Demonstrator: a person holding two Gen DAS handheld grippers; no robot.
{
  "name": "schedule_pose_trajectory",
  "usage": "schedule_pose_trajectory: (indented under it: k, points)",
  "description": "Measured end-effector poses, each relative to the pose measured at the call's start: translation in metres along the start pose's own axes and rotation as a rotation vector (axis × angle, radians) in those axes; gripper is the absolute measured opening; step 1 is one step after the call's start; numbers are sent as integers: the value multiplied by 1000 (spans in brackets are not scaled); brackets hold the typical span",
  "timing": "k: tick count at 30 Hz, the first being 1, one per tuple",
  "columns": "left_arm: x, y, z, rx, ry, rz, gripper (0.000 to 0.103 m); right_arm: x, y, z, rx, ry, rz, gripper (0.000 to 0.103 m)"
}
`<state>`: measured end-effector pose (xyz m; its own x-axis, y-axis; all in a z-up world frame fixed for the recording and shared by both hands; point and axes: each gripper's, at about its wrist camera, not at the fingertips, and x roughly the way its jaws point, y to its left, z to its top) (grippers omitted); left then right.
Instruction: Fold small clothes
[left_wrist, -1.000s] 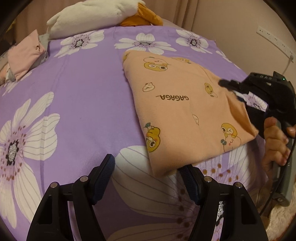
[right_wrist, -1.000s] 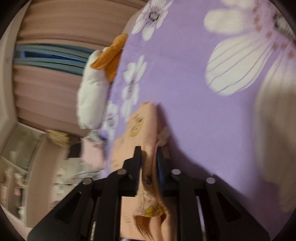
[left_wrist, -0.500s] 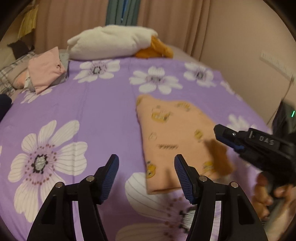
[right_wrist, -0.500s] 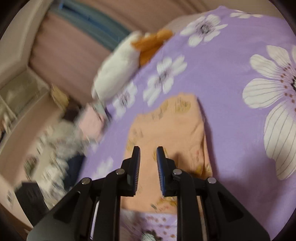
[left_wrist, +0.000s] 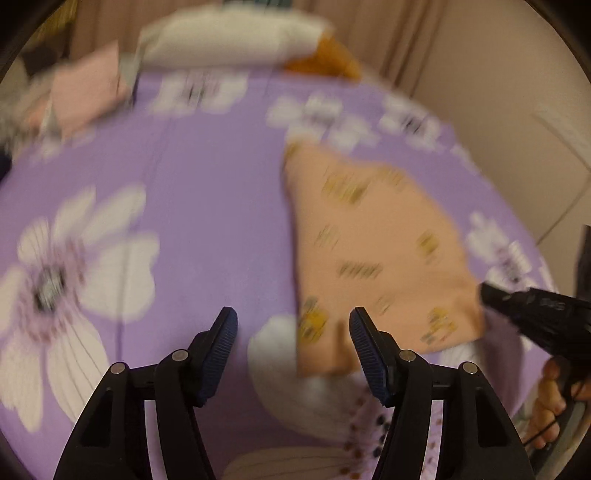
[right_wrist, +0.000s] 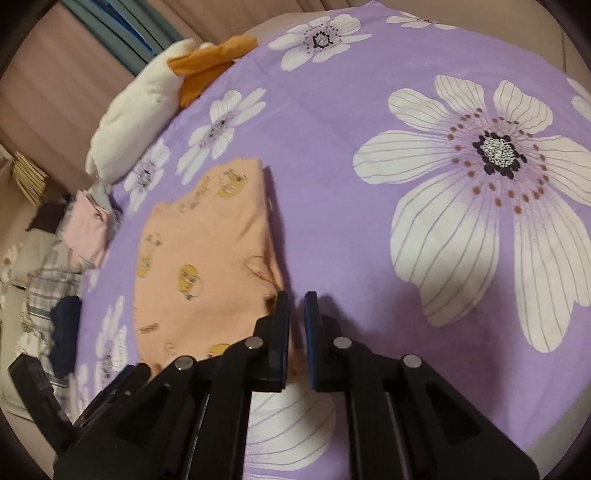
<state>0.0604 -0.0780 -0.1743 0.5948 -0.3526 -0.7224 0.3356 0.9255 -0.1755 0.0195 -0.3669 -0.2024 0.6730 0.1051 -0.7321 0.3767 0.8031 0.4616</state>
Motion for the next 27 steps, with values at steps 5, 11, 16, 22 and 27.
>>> schedule_pose_trajectory:
  k: [5,11,16,22,27]
  points:
    - [41,-6,-17,69,131,99,64,-8,24,-14,-106,25,50,11]
    - [43,8,-13,10,105,36,69,1,22,-30,-137,87,70,5]
    - [42,5,-13,29,102,46,69,1,-5,-23,-31,61,-55,6]
    - [40,6,-13,26,102,47,70,-20,-14,-20,18,15,31,13]
    - [40,6,-12,36,98,59,71,-7,22,-26,-94,57,80,13]
